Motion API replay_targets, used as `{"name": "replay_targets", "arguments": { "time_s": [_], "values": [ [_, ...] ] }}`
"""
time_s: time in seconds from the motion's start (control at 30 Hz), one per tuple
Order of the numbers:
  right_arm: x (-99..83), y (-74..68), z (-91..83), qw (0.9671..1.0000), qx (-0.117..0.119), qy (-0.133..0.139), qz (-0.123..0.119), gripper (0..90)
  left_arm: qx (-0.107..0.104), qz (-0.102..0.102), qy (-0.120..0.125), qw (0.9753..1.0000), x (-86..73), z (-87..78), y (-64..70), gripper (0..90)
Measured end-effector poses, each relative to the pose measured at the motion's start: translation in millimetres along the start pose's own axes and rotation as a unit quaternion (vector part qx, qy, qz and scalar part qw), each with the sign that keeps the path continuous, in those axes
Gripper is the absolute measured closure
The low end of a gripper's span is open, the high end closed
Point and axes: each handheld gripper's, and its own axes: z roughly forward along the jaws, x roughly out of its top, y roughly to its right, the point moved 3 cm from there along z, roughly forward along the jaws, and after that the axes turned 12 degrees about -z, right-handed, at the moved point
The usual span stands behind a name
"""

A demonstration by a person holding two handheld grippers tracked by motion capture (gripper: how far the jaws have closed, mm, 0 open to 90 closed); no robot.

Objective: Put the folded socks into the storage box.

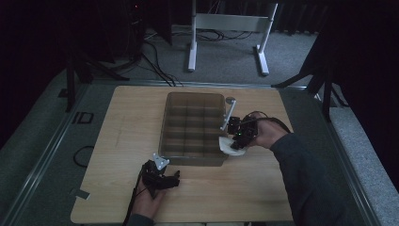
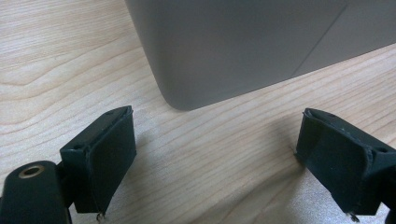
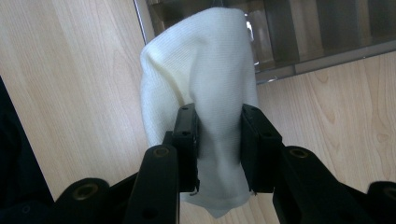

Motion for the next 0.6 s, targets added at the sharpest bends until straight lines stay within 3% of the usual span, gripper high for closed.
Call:
{"name": "replay_targets", "arguments": {
  "time_s": [0.6],
  "values": [
    [13.6, 0.2, 2.8, 0.9999, 0.001, 0.004, -0.010, 69.7, 0.000, 0.000, 0.000, 1.0000, 0.0, 0.0, 0.0, 12.1]
  ]
}}
